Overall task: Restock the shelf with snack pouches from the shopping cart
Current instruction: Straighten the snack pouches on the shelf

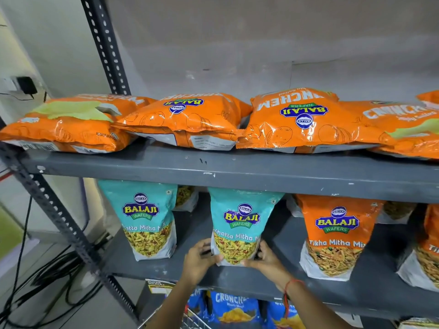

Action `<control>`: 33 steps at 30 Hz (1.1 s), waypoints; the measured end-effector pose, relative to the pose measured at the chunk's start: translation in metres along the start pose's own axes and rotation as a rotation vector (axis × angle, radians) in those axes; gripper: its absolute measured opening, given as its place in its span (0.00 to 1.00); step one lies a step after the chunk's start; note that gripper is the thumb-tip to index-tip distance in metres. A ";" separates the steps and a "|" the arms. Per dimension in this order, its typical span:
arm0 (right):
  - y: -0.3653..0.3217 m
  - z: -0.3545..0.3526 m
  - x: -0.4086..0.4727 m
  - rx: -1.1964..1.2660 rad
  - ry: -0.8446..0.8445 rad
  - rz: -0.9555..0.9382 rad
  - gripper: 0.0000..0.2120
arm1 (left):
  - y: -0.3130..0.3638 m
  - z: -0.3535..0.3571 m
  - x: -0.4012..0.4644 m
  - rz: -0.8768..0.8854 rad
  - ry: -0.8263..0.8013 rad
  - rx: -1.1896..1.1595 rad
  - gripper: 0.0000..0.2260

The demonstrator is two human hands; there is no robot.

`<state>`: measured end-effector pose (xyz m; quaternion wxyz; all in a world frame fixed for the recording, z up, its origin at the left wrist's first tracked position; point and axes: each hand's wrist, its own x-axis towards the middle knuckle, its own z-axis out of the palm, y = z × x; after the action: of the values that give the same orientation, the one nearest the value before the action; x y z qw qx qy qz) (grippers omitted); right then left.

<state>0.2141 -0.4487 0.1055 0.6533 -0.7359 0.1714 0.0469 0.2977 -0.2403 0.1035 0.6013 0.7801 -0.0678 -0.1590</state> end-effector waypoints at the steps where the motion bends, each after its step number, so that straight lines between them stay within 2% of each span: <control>1: -0.002 0.001 -0.003 0.007 0.002 -0.006 0.28 | 0.001 0.002 -0.004 0.001 0.010 -0.004 0.23; 3: -0.006 0.002 -0.010 0.021 0.025 -0.023 0.32 | 0.009 0.008 -0.016 0.022 0.058 -0.016 0.22; 7: -0.014 0.000 -0.042 0.059 0.126 -0.031 0.51 | 0.033 0.013 -0.046 0.104 0.228 -0.002 0.19; 8: -0.016 -0.002 -0.056 0.068 0.136 -0.046 0.53 | 0.039 0.015 -0.052 0.126 0.239 0.020 0.17; 13: -0.017 -0.023 -0.127 0.139 0.268 -0.112 0.48 | 0.077 0.046 -0.089 0.209 0.152 0.003 0.10; 20: -0.004 -0.079 -0.191 0.133 0.491 -0.121 0.33 | 0.097 0.121 -0.116 0.259 -0.030 0.026 0.15; 24: 0.011 -0.121 -0.195 0.128 0.501 -0.082 0.36 | 0.086 0.159 -0.112 0.165 -0.147 0.044 0.23; 27: 0.023 -0.154 -0.178 0.129 0.511 -0.042 0.37 | 0.081 0.188 -0.100 0.122 -0.161 0.072 0.28; 33: 0.051 -0.206 -0.123 0.074 0.410 0.035 0.41 | 0.068 0.240 -0.074 0.024 -0.150 -0.001 0.29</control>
<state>0.0509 -0.6313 0.1224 0.6303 -0.7026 0.3152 -0.0991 0.1543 -0.4567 0.1264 0.5968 0.7649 -0.1219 -0.2096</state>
